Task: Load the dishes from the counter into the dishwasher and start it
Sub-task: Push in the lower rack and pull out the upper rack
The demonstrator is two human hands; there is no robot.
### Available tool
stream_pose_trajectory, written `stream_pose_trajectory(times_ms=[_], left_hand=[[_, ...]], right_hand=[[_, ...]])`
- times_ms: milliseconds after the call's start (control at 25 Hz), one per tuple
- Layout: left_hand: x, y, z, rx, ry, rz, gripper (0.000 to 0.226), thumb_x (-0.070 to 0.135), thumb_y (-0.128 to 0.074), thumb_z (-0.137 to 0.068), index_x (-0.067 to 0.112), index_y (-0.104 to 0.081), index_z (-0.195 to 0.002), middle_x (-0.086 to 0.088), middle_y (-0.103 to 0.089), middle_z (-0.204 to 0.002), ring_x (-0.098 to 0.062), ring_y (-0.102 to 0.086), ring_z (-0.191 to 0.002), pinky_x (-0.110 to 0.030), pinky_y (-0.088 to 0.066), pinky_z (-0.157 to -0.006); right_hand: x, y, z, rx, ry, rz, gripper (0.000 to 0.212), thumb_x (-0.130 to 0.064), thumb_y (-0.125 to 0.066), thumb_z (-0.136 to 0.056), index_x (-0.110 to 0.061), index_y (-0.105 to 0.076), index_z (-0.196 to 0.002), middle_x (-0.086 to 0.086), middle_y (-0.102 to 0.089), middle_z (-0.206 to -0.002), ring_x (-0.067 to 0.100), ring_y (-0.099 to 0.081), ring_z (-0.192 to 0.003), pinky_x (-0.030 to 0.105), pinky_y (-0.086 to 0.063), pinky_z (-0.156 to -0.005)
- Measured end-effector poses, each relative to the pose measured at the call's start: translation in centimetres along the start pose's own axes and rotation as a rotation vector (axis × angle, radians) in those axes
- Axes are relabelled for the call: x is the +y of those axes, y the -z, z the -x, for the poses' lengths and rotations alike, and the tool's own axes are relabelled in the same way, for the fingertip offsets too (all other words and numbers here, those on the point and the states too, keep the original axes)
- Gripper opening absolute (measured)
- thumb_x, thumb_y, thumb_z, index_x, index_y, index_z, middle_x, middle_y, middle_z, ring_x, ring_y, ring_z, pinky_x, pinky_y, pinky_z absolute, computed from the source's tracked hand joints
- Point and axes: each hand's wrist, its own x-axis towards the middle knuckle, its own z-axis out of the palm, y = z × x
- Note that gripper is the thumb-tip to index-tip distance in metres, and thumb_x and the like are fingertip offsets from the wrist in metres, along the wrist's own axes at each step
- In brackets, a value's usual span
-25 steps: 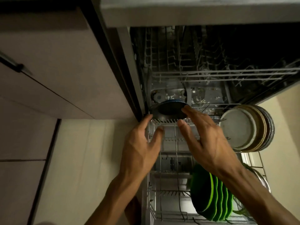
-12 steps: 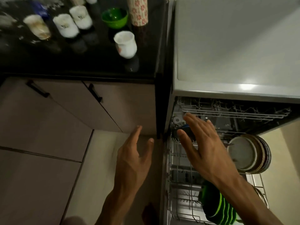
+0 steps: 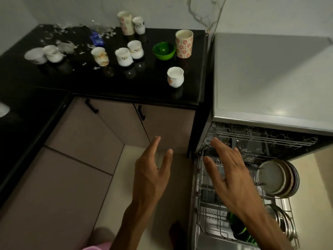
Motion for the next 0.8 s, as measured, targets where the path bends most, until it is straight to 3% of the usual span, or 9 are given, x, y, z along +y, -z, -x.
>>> stream_pose_trajectory(times_ms=[200,320,480,800], left_hand=[[1.8,2.2,2.7,0.062,0.036,0.04,0.058,0.045,-0.055,-0.093,0.022,-0.044,-0.145,0.003,-0.047,-0.147,0.001,-0.038,-0.131,0.003,-0.029,-0.095],[2.7,2.3,4.1,0.094,0.08,0.093,0.058,0.047,-0.054,-0.093,0.024,-0.043,-0.145,0.004,-0.045,-0.149,-0.006,-0.04,-0.135,-0.012,-0.035,-0.101],[3.3,2.3,5.2,0.109,0.099,0.134,0.058,0.047,-0.054,-0.094,0.024,-0.042,-0.146,0.005,-0.044,-0.15,-0.003,-0.038,-0.135,-0.012,-0.034,-0.1],[1.3,5.7,4.6,0.159,0.162,0.167,0.06,0.049,-0.053,-0.091,0.024,-0.044,-0.145,0.004,-0.046,-0.148,-0.004,-0.04,-0.133,-0.016,-0.037,-0.097]], right_hand=[[-3.2,1.1,1.7,-0.018,0.08,-0.066,0.064,-0.063,-0.027,-0.097,-0.026,-0.034,-0.149,-0.014,-0.033,-0.151,-0.002,-0.024,-0.142,0.038,-0.016,-0.122],[-4.0,1.3,2.5,-0.017,0.105,-0.082,0.064,-0.061,-0.031,-0.098,-0.023,-0.034,-0.148,-0.005,-0.037,-0.153,0.006,-0.03,-0.142,0.04,-0.019,-0.12],[-4.7,1.3,2.8,-0.022,0.148,-0.093,0.066,-0.063,-0.029,-0.097,-0.021,-0.035,-0.148,0.0,-0.041,-0.151,0.012,-0.036,-0.14,0.046,-0.026,-0.119],[-8.0,-1.3,0.8,-0.044,0.172,-0.148,0.068,-0.066,-0.029,-0.095,-0.022,-0.037,-0.147,-0.002,-0.041,-0.15,0.008,-0.033,-0.139,0.052,-0.035,-0.113]])
